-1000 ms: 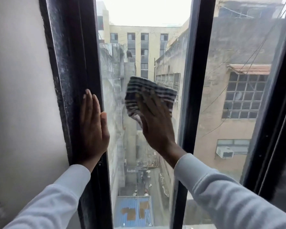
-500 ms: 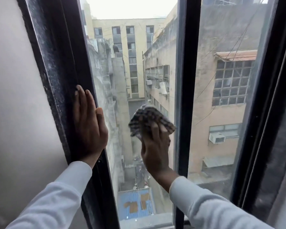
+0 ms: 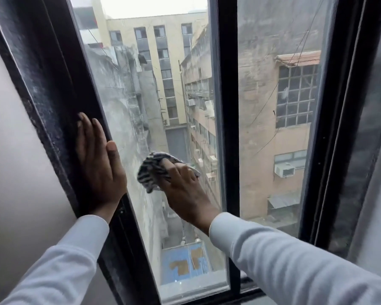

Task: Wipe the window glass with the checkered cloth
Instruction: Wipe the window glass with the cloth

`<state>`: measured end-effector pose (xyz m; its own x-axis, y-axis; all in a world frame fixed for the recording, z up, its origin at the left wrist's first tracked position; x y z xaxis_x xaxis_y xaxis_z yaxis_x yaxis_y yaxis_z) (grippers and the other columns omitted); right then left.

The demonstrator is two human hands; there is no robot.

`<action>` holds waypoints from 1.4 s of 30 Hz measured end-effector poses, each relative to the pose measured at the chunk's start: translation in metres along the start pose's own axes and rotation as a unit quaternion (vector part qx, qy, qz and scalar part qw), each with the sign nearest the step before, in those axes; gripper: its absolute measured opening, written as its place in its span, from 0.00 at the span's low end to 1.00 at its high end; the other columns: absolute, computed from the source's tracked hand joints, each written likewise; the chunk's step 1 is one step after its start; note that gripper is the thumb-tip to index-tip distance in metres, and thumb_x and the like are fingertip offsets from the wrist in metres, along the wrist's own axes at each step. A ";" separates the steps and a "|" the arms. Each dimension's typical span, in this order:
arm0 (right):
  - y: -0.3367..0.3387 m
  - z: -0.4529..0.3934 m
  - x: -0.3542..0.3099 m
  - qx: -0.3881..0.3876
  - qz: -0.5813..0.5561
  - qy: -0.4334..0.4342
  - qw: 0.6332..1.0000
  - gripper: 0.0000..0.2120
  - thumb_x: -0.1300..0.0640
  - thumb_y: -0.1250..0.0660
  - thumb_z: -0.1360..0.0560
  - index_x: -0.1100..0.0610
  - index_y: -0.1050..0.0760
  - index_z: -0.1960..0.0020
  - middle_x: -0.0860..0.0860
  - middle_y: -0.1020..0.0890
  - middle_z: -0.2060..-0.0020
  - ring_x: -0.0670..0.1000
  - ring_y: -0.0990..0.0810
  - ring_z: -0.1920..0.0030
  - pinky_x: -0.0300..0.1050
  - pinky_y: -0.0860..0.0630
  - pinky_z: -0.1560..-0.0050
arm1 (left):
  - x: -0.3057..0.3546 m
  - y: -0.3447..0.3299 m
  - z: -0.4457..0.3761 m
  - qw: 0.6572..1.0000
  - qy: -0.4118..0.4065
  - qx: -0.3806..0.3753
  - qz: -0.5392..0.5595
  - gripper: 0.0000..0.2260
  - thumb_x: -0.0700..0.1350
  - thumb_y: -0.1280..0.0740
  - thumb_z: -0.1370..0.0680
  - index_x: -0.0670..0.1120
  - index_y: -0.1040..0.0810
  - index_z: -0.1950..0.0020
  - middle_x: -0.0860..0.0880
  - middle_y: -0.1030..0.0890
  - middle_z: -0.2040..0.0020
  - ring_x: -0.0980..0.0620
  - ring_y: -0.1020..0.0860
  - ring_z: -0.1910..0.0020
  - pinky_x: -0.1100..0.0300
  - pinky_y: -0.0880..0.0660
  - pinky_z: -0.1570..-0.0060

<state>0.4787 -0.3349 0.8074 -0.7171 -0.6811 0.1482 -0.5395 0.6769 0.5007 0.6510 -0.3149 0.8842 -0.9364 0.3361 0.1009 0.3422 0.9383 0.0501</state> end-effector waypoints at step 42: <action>0.116 -0.011 0.253 -0.010 0.098 -0.088 0.991 0.35 0.36 0.59 0.15 0.51 0.48 0.13 0.50 0.50 0.13 0.57 0.54 0.13 0.65 0.50 0.15 | 0.224 -0.136 0.009 0.937 -0.187 -0.160 -0.247 0.40 0.67 0.40 0.16 0.47 0.46 0.10 0.50 0.49 0.09 0.56 0.42 0.12 0.48 0.44 0.26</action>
<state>0.2398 -0.4313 0.9122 -0.8740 -0.4767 0.0939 -0.3747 0.7844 0.4942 0.3943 -0.3665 0.8915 -0.9283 -0.0720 -0.3647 -0.1905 0.9346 0.3005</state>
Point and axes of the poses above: each hand's wrist, its own z-axis away from the middle knuckle, its own y-axis out of the back of the hand, x = y × z, the point moved 8 cm from there along -z, towards the middle knuckle
